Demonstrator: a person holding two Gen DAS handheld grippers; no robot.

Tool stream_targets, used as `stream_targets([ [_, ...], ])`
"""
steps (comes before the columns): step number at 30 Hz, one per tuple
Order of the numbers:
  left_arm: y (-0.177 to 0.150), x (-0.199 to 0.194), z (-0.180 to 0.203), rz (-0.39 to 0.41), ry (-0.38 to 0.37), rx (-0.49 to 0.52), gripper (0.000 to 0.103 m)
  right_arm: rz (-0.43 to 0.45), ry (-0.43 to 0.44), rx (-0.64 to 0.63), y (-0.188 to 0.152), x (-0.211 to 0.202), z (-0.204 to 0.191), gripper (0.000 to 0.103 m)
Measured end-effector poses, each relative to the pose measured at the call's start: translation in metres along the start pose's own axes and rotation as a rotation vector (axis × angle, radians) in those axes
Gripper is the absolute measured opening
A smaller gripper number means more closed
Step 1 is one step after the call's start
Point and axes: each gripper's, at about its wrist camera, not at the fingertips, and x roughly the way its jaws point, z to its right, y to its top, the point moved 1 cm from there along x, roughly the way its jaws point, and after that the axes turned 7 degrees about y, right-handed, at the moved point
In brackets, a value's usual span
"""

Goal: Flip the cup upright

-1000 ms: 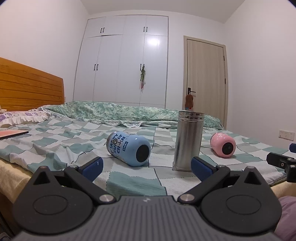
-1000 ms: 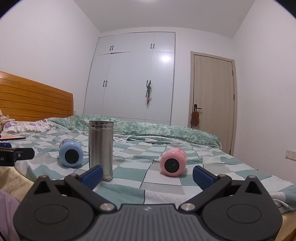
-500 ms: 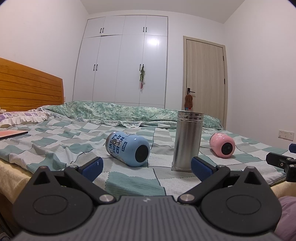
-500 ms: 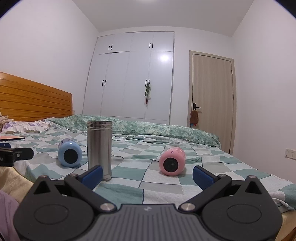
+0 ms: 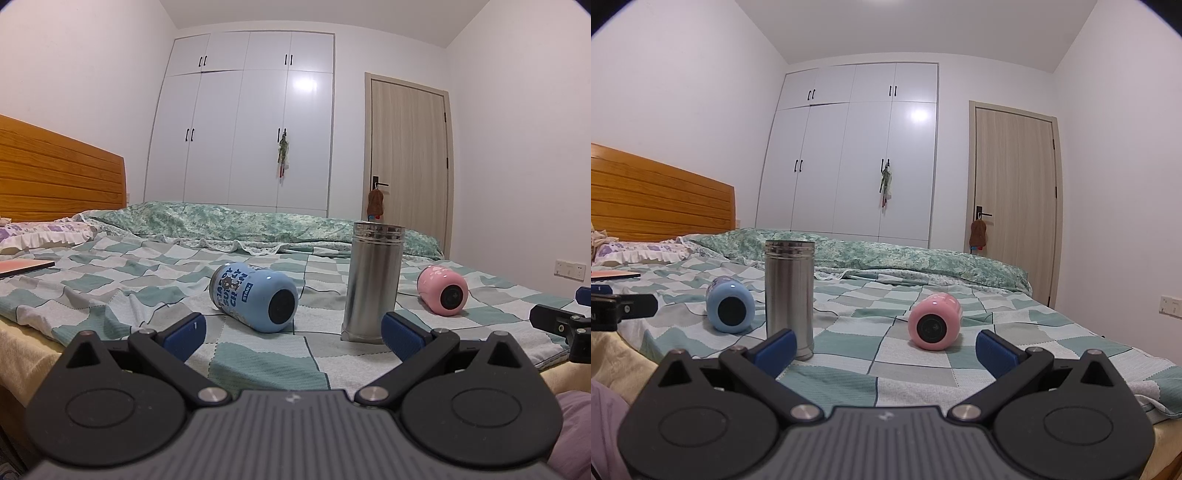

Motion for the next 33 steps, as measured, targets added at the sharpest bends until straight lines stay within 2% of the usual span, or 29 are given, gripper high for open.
stream_targets([
  [33, 0.0003, -0.0004, 0.0002, 0.005, -0.004, -0.003, 0.103, 0.0, 0.0, -0.003, -0.0003, 0.0001, -0.0001, 0.103],
])
